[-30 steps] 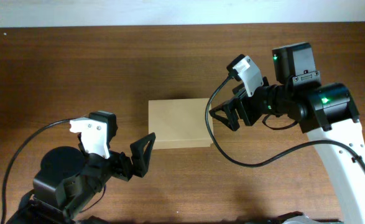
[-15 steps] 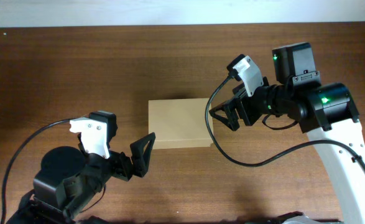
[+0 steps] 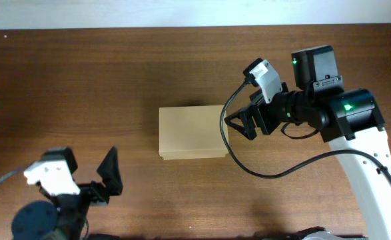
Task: Pack container
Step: 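Open both grippers and pull the left gripper back toward the front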
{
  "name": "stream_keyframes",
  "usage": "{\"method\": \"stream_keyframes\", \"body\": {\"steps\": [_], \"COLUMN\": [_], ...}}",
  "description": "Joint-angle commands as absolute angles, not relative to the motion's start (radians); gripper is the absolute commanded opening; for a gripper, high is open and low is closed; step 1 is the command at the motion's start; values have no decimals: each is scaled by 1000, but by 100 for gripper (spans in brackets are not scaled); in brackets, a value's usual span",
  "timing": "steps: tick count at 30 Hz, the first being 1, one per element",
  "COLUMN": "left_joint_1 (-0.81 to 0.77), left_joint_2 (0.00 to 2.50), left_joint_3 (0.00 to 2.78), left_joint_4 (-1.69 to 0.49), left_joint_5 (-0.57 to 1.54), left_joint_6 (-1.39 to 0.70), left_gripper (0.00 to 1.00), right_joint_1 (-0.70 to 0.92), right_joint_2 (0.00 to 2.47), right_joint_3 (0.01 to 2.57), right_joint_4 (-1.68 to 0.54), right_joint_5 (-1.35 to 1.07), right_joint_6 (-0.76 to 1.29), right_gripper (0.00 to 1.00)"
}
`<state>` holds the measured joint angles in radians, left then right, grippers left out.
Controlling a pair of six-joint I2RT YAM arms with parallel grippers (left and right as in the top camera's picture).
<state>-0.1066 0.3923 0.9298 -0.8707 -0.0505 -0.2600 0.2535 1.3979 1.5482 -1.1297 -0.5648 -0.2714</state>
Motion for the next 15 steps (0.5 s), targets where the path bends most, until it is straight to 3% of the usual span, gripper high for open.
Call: {"method": "stream_keyframes", "body": {"steps": [1,15], "left_joint_1": [-40,18], "left_joint_2": [284,23], "left_joint_3": [802,385], "left_joint_4": [-867,-703], "left_joint_5": [-37,10], "left_joint_6": [-212,-155], "left_gripper": [99,100], "right_joint_1": [262,262], "right_joint_2": [1404,1404], "right_joint_3": [1560,1560], "right_joint_4": [-1131,-1131], "right_joint_5": [-559,-559], "right_joint_6": [-272,-272], "right_gripper": [99,99]}}
